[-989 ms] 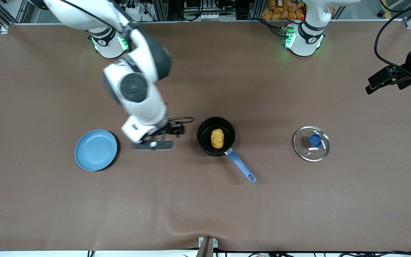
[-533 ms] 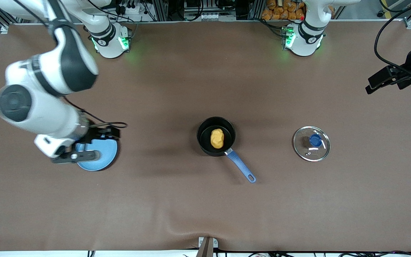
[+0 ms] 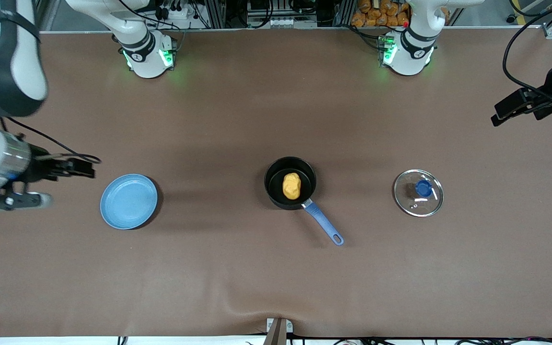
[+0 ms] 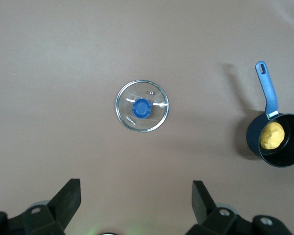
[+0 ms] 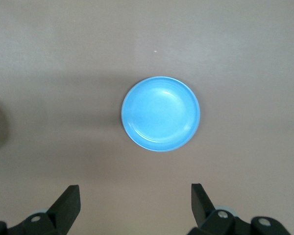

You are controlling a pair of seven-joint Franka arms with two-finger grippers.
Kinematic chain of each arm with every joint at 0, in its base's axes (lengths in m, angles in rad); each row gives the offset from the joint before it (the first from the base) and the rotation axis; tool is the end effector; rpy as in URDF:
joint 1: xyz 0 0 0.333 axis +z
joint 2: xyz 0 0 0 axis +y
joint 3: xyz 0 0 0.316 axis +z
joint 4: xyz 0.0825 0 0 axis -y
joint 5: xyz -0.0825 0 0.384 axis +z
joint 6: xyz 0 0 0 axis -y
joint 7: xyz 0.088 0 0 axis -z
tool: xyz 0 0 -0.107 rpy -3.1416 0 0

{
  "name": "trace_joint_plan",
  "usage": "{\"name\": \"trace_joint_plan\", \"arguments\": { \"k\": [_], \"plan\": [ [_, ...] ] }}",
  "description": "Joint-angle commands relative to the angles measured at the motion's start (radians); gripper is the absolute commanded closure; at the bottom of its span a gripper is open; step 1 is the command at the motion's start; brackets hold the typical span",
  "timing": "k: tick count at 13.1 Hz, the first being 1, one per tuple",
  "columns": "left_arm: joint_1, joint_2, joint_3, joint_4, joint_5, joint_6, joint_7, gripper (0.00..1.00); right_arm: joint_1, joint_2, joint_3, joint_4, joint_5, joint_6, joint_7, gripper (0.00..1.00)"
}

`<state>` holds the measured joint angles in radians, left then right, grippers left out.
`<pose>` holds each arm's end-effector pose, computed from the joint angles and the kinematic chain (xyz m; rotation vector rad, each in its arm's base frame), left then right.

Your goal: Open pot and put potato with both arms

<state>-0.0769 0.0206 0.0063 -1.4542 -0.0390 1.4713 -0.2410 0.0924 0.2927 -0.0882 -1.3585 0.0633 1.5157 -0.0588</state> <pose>0.5492 -0.0434 0.6589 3.0931 0.2582 -0.0147 0.6320 0.0175 0.5459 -3.0918 -0.0994 0.2066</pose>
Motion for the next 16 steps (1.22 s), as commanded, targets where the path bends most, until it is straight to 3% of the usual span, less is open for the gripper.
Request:
{"name": "trace_joint_plan", "arguments": {
  "k": [1,6,11,16],
  "plan": [
    [-0.001,-0.027,0.006,-0.02,-0.009,-0.011,0.008,0.0,0.016,-0.059,-0.074,-0.041,0.009,-0.011,-0.094,0.0],
    [0.0,-0.028,0.007,-0.02,-0.009,-0.014,0.008,0.0,0.015,-0.162,-0.108,-0.07,-0.04,-0.057,-0.135,0.0],
    [-0.001,-0.028,0.007,-0.02,-0.007,-0.014,0.008,0.0,-0.02,-0.214,-0.013,-0.07,-0.04,-0.104,-0.024,0.0],
    [0.0,-0.028,0.007,-0.02,-0.007,-0.015,0.008,0.0,-0.019,-0.214,-0.016,-0.068,-0.057,-0.103,-0.023,0.0]
  ]
}}
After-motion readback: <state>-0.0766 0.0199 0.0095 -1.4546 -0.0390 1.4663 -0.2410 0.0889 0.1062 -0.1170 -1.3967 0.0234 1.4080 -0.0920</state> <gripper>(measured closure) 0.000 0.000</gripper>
